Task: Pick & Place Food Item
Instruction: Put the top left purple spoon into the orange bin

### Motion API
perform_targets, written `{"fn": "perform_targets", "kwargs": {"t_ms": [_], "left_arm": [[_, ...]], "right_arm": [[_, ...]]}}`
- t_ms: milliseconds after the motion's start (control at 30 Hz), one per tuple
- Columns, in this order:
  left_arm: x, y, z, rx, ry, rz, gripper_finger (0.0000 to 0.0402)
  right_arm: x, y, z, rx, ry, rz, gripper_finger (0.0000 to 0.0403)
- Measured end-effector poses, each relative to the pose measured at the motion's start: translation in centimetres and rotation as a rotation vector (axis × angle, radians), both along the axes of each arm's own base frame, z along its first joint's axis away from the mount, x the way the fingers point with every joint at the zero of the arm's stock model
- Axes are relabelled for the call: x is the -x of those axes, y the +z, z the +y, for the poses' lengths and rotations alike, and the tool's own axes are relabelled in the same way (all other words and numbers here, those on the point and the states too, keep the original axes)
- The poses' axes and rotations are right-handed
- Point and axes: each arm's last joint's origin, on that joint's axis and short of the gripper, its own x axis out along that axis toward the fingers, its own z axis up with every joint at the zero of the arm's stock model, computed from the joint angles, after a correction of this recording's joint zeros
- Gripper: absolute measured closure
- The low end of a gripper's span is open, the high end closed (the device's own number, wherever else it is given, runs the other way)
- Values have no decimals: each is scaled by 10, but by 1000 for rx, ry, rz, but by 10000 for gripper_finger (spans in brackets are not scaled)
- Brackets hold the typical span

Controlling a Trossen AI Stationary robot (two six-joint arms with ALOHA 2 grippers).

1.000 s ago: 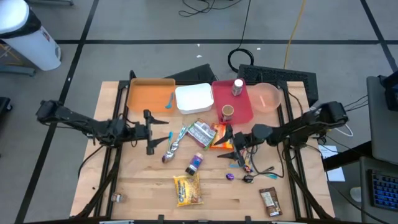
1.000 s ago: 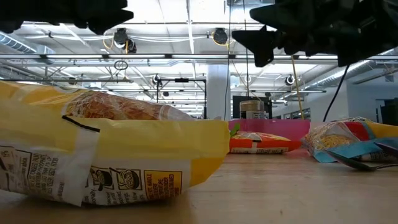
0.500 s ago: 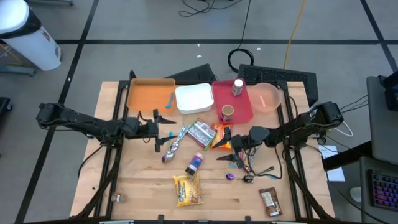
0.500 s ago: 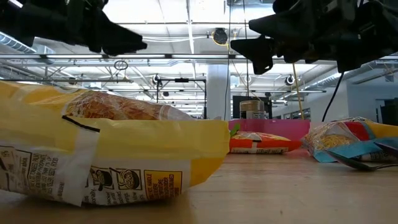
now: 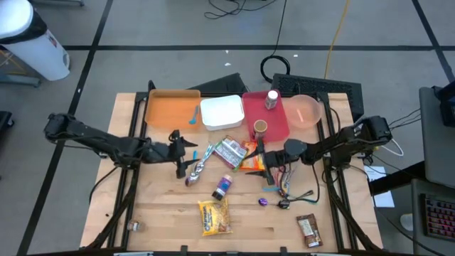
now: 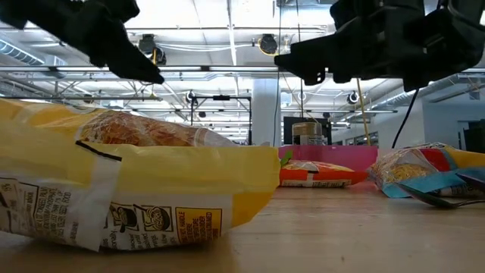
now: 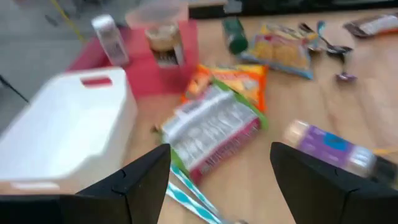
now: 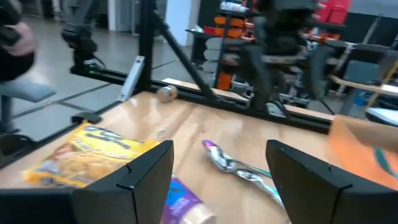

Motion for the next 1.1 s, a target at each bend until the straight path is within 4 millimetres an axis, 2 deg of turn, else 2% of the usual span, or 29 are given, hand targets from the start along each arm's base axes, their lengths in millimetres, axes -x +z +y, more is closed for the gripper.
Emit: {"fn": "perform_targets", "kwargs": {"t_ms": [100, 233, 400, 533, 700, 833, 1100], "left_arm": [[-1, 6, -13, 51, 19, 80, 119], [3, 4, -34, 90, 57, 141, 119], [2, -5, -61, 227, 63, 247, 119], [-1, -2, -84, 308, 77, 337, 119], [-11, 3, -107, 273, 135, 445, 119], [-21, -1, -125, 218, 178, 521, 119], [-32, -36, -150, 63, 216, 707, 119]], "right_arm": [[-1, 3, -10, 16, -35, -32, 151], [-1, 6, -22, 23, -80, -65, 151], [0, 9, -33, 24, -120, -96, 151], [0, 12, -38, 26, -141, -124, 151], [1, 14, -44, 28, -161, -144, 151], [1, 13, -46, 28, -170, -142, 151], [1, 12, -46, 80, -173, -138, 151]]}}
